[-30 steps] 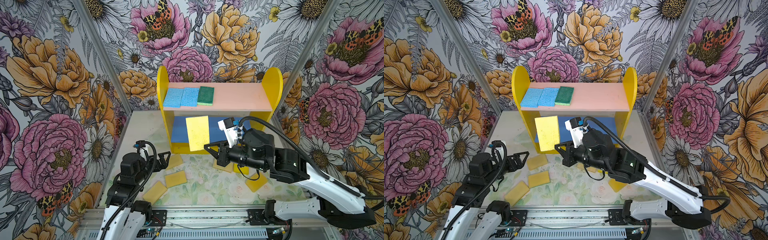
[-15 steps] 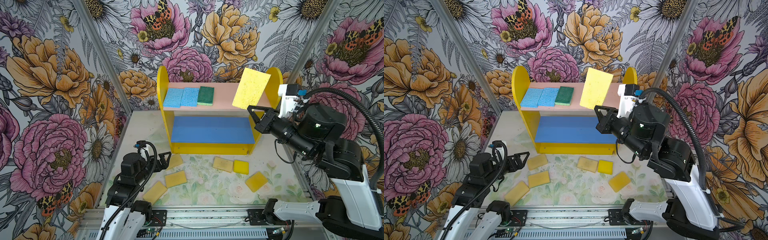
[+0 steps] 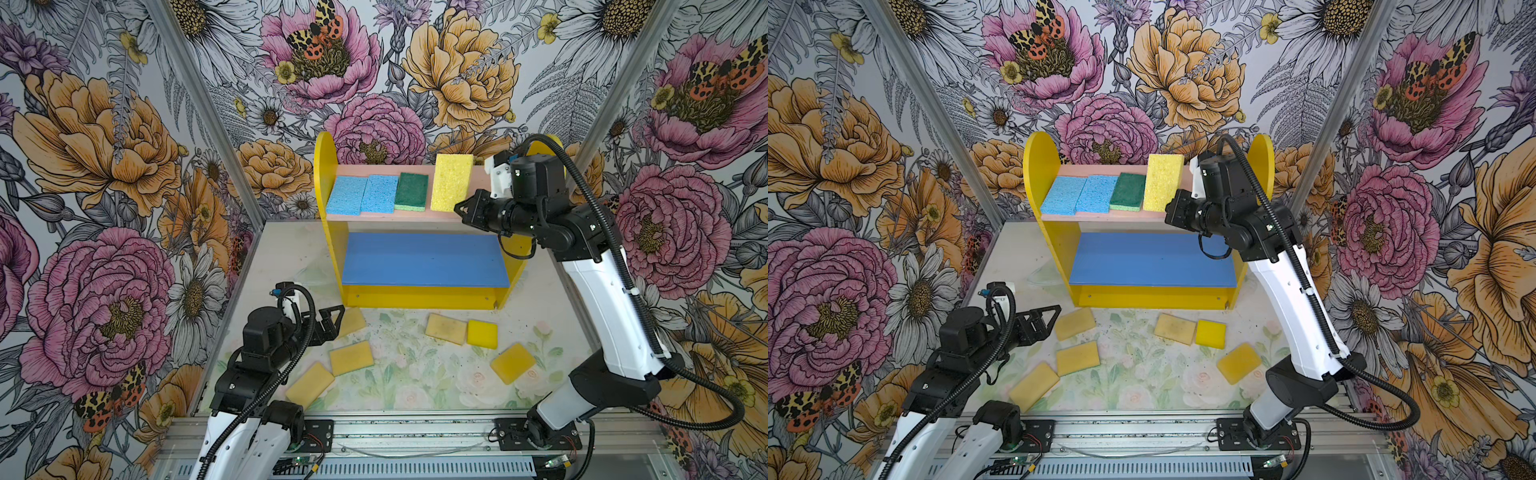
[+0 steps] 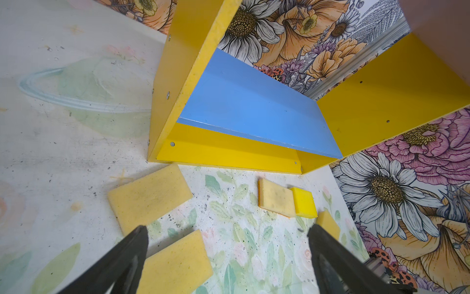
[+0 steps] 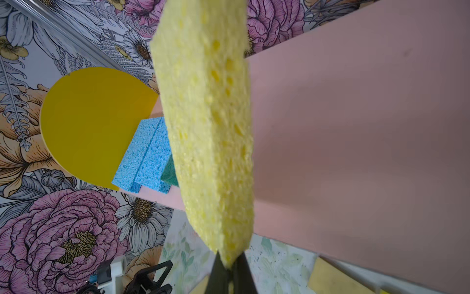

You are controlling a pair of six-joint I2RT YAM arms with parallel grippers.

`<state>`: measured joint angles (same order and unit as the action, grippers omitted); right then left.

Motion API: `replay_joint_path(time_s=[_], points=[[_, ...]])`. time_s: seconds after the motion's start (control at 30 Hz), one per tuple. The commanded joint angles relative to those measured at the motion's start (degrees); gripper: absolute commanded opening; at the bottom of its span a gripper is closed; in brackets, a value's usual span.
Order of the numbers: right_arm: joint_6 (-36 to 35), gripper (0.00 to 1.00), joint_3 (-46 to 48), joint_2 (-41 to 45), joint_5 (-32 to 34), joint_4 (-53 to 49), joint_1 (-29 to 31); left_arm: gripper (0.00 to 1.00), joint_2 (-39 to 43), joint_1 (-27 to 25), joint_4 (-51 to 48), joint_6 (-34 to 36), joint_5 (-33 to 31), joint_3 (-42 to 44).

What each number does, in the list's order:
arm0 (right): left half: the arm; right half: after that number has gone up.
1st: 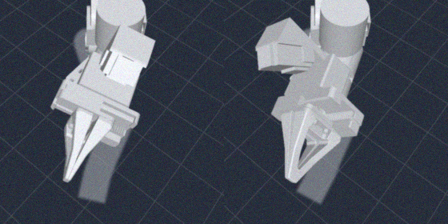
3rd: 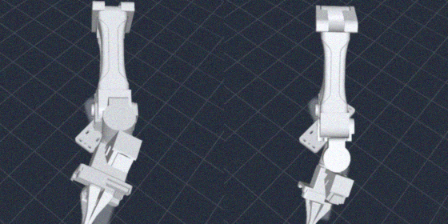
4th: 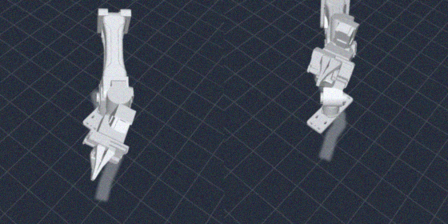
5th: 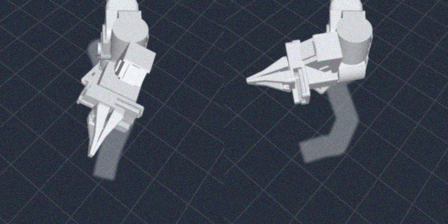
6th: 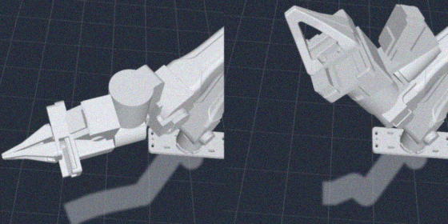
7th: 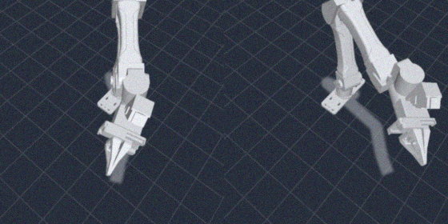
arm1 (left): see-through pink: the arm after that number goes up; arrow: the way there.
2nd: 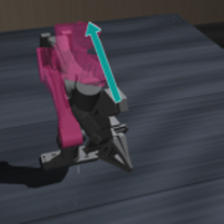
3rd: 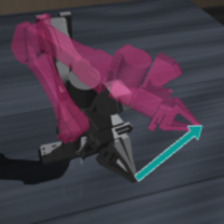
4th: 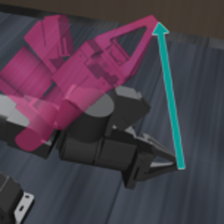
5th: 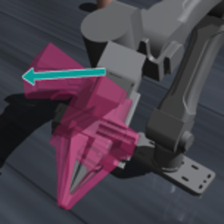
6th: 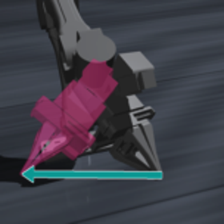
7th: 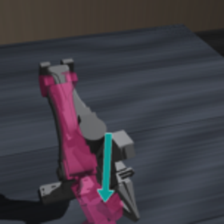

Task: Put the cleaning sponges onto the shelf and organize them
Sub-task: 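Raise the yellow cellulose sponge over the pink top shelf with the right gripper, then lower the yellow sponge flat beside the green sponge and open the right gripper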

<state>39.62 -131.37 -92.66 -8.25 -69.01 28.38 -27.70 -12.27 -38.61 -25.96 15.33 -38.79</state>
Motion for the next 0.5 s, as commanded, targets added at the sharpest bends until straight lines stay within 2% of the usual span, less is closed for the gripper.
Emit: replay_joint_path(time_s=[0.0, 0.47], points=[[1.18, 0.0, -3.01, 0.36, -6.51, -2.8, -1.95, 0.99, 0.72, -0.46, -0.06, 0.03, -1.97, -0.49], [1.5, 0.0, -7.02, -4.84, -14.71, -7.47, -6.57, 0.99, 0.19, -0.37, -0.11, 0.03, -1.77, -0.49]])
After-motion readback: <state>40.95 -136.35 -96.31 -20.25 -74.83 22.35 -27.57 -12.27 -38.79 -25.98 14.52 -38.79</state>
